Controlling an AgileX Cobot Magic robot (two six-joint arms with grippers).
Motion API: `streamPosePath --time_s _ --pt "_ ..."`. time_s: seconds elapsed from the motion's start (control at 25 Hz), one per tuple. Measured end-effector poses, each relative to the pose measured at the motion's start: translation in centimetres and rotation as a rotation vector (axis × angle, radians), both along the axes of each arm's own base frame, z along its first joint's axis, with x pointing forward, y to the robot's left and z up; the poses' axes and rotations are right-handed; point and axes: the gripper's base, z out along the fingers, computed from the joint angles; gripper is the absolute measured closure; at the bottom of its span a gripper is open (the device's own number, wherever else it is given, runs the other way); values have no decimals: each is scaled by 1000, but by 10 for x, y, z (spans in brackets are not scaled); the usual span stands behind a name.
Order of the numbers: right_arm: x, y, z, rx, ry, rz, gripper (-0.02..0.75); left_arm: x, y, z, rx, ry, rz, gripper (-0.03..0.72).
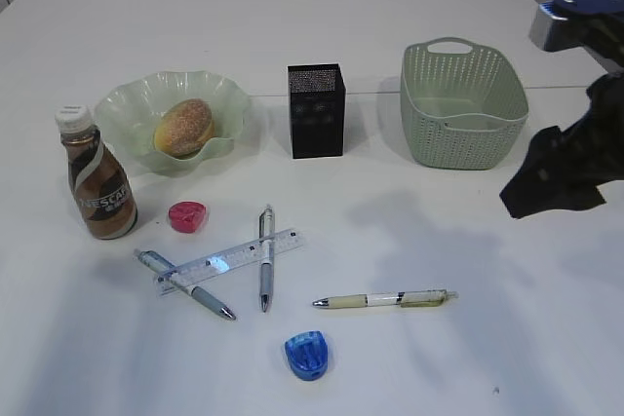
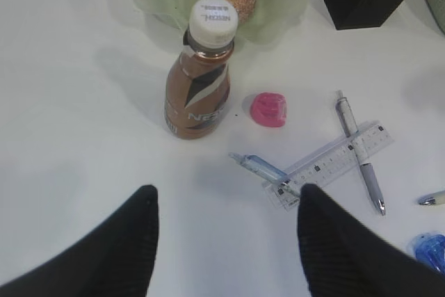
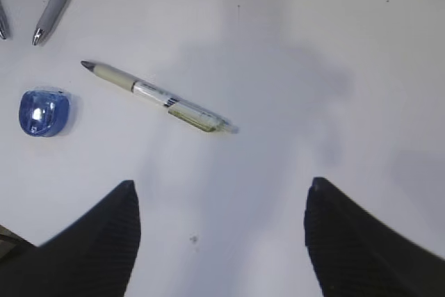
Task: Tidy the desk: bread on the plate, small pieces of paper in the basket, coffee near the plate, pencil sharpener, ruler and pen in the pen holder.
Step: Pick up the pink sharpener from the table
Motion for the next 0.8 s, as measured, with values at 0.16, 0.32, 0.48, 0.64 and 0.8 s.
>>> streamPosePath --time_s 0.16,0.32,0.48,0.64,0.8 --pt "23 28 -6 -32 13 99 170 0 0 0 1 0 0 245" --pt "45 66 -11 -66 6 209 170 0 0 0 6 0 -1 246" --pt "66 99 -12 -72 -22 280 170 0 1 0 12 -1 -2 248" --pt "86 125 -13 -67 -46 326 169 0 1 0 26 -2 -5 252" --pt "103 151 -19 -72 -57 384 169 0 2 0 33 -2 -5 252"
